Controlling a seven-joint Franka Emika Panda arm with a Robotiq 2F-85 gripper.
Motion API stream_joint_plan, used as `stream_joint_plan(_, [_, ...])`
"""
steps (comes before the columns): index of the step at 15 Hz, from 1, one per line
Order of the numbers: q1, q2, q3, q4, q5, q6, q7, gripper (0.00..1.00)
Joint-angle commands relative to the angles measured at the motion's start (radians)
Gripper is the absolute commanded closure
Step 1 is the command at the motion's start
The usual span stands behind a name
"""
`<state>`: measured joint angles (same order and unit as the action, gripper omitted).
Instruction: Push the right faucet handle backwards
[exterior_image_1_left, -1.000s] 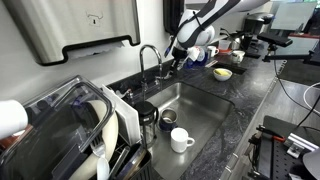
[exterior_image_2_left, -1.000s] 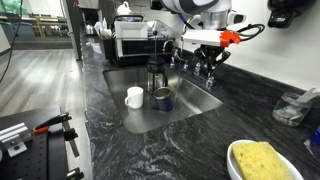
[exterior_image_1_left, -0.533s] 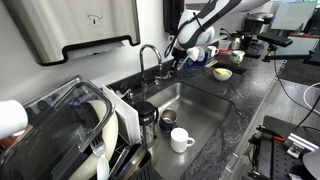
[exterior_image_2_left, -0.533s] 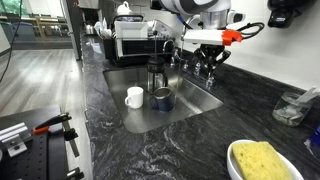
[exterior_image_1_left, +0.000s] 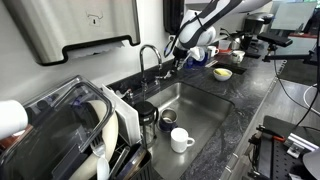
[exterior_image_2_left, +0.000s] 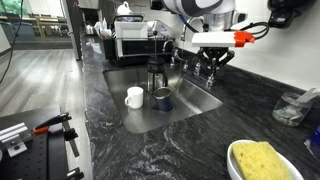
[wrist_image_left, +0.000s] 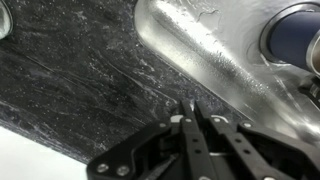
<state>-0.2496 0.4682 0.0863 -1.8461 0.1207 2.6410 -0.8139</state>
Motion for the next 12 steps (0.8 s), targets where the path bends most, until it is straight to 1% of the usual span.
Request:
stream_joint_plan(1, [-0.072, 0.027, 0.05, 0.011, 0.036, 0.048, -0.159, 0.98])
stream_joint_plan(6, [-0.136, 0.052, 0.103, 0.031, 0.118, 0.07, -0.371, 0.98])
stream_joint_plan(8, [-0.147, 0.064, 0.114, 0.04, 0.147, 0.082, -0.436, 0.98])
stream_joint_plan(9, [-0.159, 0.05, 0.121, 0.016, 0.162, 0.099, -0.477, 0.98])
stream_joint_plan(10, [-0.162, 0.052, 0.126, 0.015, 0.173, 0.107, -0.507, 0.98])
stream_joint_plan(12, [-0.163, 0.062, 0.129, 0.02, 0.178, 0.122, -0.557, 0.98])
